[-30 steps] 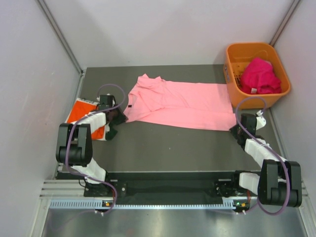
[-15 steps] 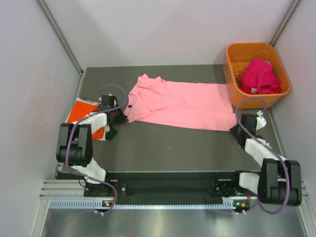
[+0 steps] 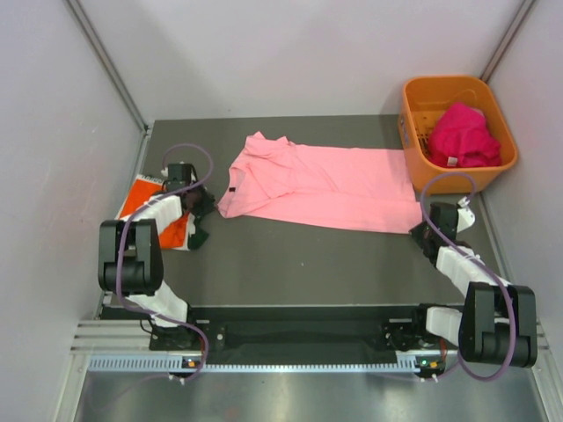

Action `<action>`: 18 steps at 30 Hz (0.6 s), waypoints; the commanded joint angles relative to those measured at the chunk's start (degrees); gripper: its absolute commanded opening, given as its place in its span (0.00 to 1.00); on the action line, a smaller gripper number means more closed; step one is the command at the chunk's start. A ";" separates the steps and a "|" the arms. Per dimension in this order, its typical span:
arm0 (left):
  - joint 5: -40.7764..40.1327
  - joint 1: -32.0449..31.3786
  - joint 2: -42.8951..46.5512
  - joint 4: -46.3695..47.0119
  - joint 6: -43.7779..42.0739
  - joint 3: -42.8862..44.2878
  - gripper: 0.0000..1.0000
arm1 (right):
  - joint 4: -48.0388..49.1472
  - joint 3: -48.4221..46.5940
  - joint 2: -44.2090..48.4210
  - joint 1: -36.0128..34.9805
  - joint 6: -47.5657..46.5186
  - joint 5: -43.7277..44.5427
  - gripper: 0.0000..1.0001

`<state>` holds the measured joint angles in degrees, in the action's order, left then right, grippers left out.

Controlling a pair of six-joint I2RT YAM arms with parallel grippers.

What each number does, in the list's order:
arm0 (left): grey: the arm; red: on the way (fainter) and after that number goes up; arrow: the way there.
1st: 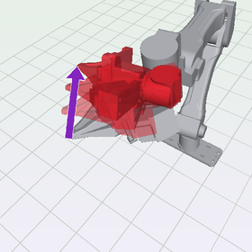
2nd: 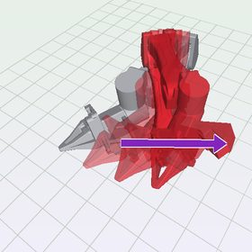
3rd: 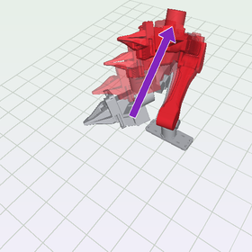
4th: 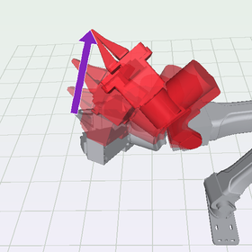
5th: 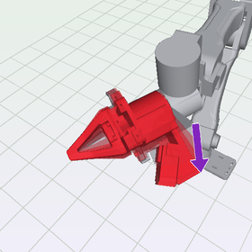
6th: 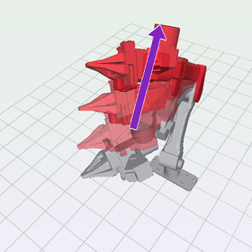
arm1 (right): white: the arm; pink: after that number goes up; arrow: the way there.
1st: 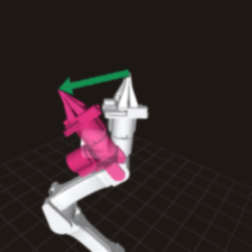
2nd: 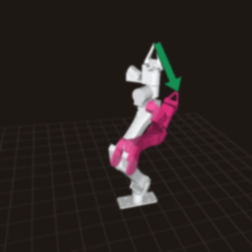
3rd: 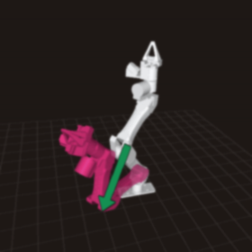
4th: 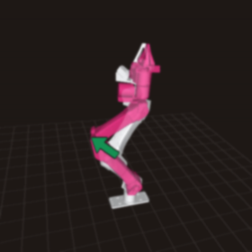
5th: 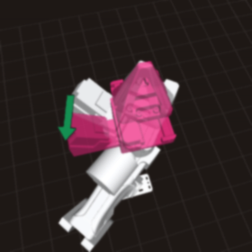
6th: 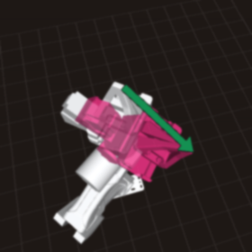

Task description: Fold and stack the t-shirts

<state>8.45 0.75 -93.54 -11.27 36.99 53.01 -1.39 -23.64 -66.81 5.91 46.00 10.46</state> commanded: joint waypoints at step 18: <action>2.45 4.26 -6.40 1.77 2.47 6.93 0.00 | -0.37 1.49 2.38 1.12 -1.17 2.46 0.00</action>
<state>10.90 4.60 -100.16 -11.20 39.09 58.19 -1.69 -22.13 -65.60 6.17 46.00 10.87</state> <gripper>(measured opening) 0.012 0.006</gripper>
